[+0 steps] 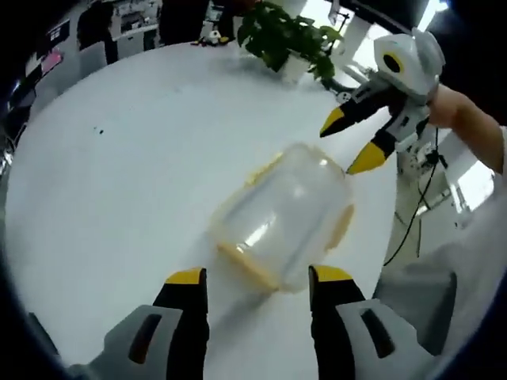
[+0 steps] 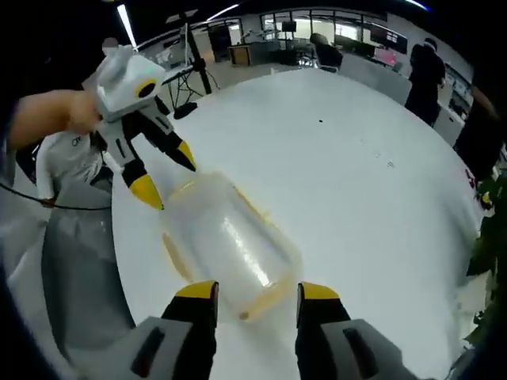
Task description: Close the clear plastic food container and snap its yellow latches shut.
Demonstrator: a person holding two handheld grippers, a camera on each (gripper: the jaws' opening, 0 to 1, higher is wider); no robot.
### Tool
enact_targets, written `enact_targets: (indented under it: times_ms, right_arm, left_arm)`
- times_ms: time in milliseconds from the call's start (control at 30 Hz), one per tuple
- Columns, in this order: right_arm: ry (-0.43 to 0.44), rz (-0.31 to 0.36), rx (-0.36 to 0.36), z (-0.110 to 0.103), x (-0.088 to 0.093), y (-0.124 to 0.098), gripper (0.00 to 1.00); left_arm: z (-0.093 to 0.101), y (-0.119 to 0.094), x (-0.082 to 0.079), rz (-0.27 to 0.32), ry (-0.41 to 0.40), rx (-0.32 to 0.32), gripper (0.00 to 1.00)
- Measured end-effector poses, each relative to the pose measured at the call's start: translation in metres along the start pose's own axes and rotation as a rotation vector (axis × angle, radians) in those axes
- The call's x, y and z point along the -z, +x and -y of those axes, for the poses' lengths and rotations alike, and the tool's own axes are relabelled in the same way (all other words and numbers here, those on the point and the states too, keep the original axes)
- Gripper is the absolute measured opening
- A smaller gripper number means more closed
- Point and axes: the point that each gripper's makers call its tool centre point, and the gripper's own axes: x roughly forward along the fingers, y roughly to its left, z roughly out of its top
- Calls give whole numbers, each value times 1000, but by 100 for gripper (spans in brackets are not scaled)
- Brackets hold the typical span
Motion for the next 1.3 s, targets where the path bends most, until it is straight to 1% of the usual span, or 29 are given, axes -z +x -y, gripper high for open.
enact_targets:
  times_ms: [33, 67, 100, 133, 167, 200, 233, 267, 300, 367, 400, 433, 467, 500, 533, 633, 867, 900, 933, 967, 1000, 1067, 1100, 1133, 1167, 1200, 1233, 1267, 1300]
  right_arm:
    - [21, -5, 7, 1, 2, 0, 37]
    - [76, -6, 11, 1, 4, 2, 37]
    - [109, -6, 1, 0, 5, 4, 38]
    - [121, -6, 1, 0, 5, 5, 38]
    - [140, -9, 7, 2, 6, 6, 38]
    - [159, -6, 16, 4, 6, 7, 37]
    - [205, -10, 33, 7, 7, 7, 36]
    - [214, -11, 35, 8, 7, 8, 36]
    - [227, -13, 34, 8, 8, 10, 36]
    - [242, -35, 21, 5, 11, 14, 37]
    - [243, -53, 20, 4, 14, 16, 37]
    - [264, -54, 13, 2, 13, 16, 37]
    - [296, -37, -13, -3, 9, 18, 34]
    - [294, -47, -50, -9, 9, 19, 32]
    - [291, -37, -12, -3, 8, 19, 33]
    - [285, -50, -8, -5, 8, 18, 32]
    - [274, -68, 18, -7, 9, 19, 31]
    - [267, -75, 20, -7, 9, 19, 31]
    - [281, -86, 12, -9, 10, 19, 31]
    - [272, -83, 20, -6, 8, 21, 32]
    - [266, -87, 30, -6, 8, 22, 32]
    - [271, -91, 27, -7, 8, 21, 32]
    - [274, -94, 23, -6, 8, 21, 32]
    - [286, -100, 12, -6, 9, 22, 32]
    - [323, -101, -7, -8, 9, 23, 32]
    - [315, -99, -10, -6, 9, 23, 32]
    - [329, -103, -79, -16, 10, 26, 33]
    - [465, -70, -92, -14, 7, 29, 35]
    - [429, -63, -90, -11, 8, 30, 37]
  left_arm:
    - [-2, 1, 1, 12, -60, -13, 48]
    - [-3, 1, 1, 23, -95, -18, 48]
    - [-2, 3, 0, 41, -132, -9, 48]
    - [-2, 3, 0, 47, -164, -17, 46]
    - [-5, 4, 1, 46, -177, -32, 45]
    - [-4, 6, 1, 46, -167, -30, 45]
    - [-4, 8, 2, 43, -175, -40, 45]
    - [-4, 9, 2, 39, -172, -48, 45]
    - [-3, 10, 2, 40, -173, -46, 45]
    - [5, 14, -1, 57, -227, -11, 44]
    - [4, 16, 0, 51, -222, -16, 44]
    - [6, 17, -1, 55, -218, -18, 44]
    - [8, 18, -4, 66, -224, -10, 42]
    - [11, 19, -5, 69, -240, 5, 41]
    - [8, 19, -4, 64, -253, -17, 42]
    - [9, 20, -6, 66, -258, -17, 43]
    - [10, 22, -6, 62, -272, -13, 40]
    - [11, 24, -8, 71, -304, -4, 39]
    - [11, 23, 1, 29, -339, -5, 39]
    - [10, 26, -5, 68, -337, 7, 39]
    - [11, 27, -6, 74, -332, 3, 39]
    - [13, 29, -8, 88, -367, 7, 40]
    - [13, 29, -8, 83, -351, 8, 40]
    - [12, 29, -8, 80, -347, 9, 40]
    - [13, 30, -8, 77, -346, 9, 40]
    - [12, 30, -8, 71, -344, 11, 40]
    - [12, 31, -8, 66, -355, 10, 40]
    - [11, 32, -8, 65, -352, 9, 40]
    - [11, 32, -8, 65, -347, 8, 40]
